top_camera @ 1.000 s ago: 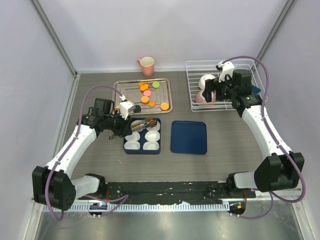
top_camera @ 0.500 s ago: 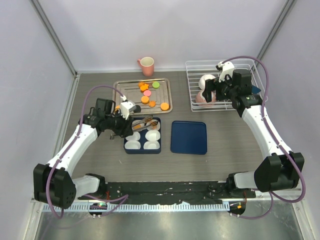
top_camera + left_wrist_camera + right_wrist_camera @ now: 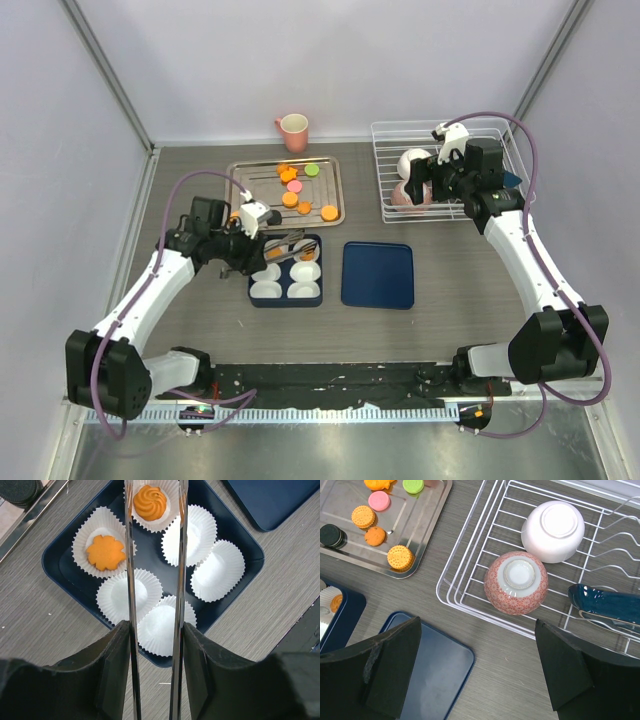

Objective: Pack the cookies

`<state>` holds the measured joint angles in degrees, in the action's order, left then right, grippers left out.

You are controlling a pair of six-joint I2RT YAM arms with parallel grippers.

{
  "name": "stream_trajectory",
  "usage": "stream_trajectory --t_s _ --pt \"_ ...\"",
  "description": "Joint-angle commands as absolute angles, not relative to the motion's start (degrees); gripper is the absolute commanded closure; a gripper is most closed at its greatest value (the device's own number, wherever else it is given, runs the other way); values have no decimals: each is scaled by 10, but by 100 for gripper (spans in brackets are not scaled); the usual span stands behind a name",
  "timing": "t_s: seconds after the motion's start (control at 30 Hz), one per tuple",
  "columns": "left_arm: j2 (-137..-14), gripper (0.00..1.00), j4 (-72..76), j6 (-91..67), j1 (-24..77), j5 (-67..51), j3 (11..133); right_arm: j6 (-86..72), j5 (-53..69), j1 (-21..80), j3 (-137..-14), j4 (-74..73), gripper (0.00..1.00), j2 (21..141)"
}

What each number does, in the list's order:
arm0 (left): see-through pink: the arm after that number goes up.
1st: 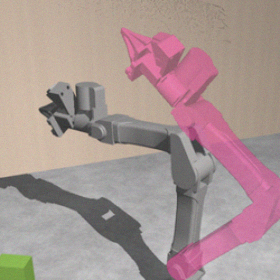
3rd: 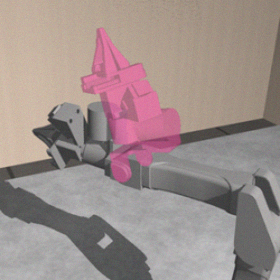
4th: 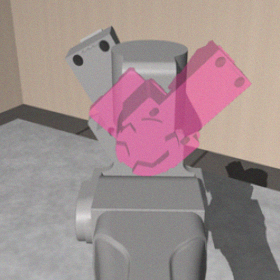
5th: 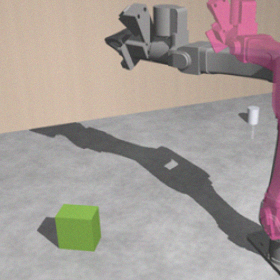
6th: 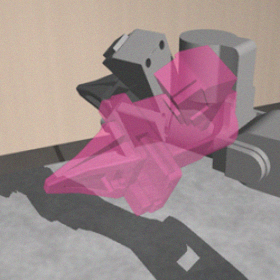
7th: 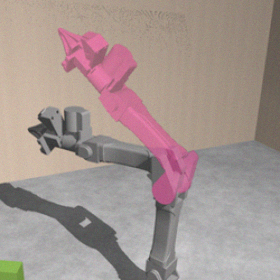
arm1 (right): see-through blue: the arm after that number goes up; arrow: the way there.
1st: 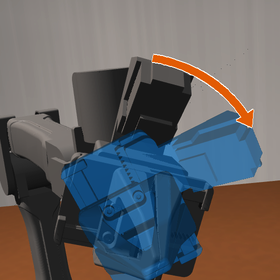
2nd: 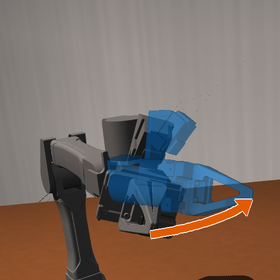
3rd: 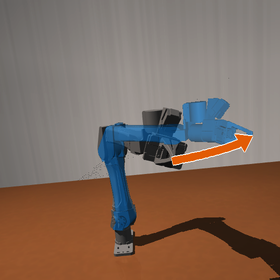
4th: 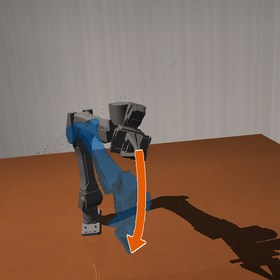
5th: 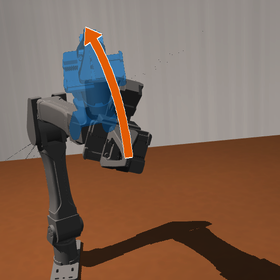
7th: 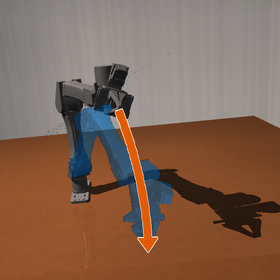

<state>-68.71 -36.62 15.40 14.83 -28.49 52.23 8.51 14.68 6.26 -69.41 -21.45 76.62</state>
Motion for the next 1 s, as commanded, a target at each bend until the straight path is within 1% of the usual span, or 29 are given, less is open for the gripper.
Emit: stream_trajectory --t_s 0.0,0.13,0.33,0.57,0.73,0.97 --pt "-650 52 -359 145 150 -288 545 89 147 60 -696 -198 0 760" --pt "-615 52 -369 135 150 -281 563 89 148 61 -695 -199 0 763" --pt "-623 53 -360 134 150 -257 598 89 147 60 -696 -198 0 762" --pt "-701 52 -309 123 150 -233 635 90 147 60 -696 -198 0 764" --pt "-782 52 -250 112 149 -162 668 90 146 61 -696 -199 0 766" --pt "-885 52 -250 122 149 -112 722 90 149 60 -696 -199 0 764"
